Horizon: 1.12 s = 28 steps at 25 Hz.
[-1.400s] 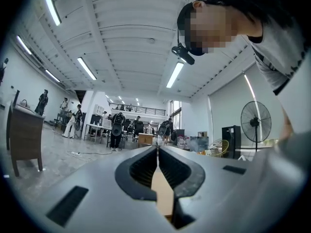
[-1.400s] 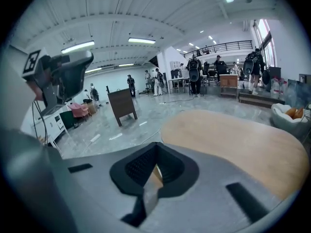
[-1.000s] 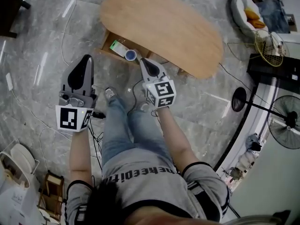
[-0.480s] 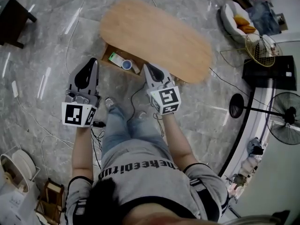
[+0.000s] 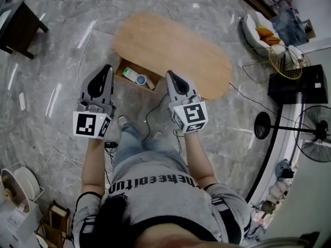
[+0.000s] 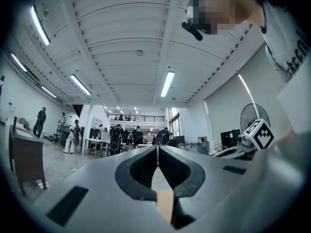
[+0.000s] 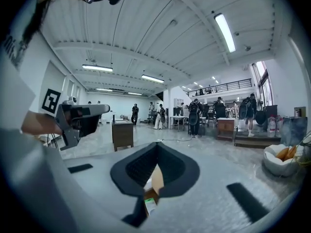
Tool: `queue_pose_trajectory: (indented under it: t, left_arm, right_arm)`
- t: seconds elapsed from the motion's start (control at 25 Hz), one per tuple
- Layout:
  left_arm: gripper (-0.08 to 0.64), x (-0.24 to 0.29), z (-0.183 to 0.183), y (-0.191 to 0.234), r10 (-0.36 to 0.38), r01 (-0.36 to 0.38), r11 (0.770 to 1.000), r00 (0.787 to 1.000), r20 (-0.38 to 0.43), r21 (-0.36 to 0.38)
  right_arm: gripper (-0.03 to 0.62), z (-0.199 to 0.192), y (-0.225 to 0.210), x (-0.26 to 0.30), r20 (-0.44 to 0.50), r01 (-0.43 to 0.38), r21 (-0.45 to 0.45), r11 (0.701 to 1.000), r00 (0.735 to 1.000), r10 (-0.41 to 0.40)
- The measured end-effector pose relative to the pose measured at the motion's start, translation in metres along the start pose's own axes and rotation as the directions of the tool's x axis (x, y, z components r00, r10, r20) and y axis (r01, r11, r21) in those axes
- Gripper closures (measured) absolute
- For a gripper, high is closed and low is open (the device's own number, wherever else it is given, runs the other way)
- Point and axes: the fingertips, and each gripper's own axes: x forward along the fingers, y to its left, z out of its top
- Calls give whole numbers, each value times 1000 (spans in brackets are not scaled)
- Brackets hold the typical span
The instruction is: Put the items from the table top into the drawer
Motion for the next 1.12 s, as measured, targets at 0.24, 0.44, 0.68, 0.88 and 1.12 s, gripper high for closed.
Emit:
queue_pose_trajectory:
  t: [0.24,0.44,0.68,0.88,1.12]
  left_arm:
    - [545,0,17,-13,21,-21,1000,1000,16,9]
    - [545,-2,26,-25,47,-47,999,999,17,11]
    - [545,-7,35,-45,68,-69,997,997,24,18]
    - [545,-14,42,-62,80,-81,996,996,37,26]
    - [545,-18,51,-83,88,-89,996,995,55,31]
  right_arm:
    - [597,33,-15,-24,68,31,-5,1000,997,-30]
    - [597,53,-29,-45,103,59,-20,998,993,-57]
    - [597,72,-41,-76,157,78,-35,996,985,-72]
    - [598,78,-53,-100,189,112,-25,993,976,-105]
    - [598,87,-63,-127,226,130,-35,991,967,-118]
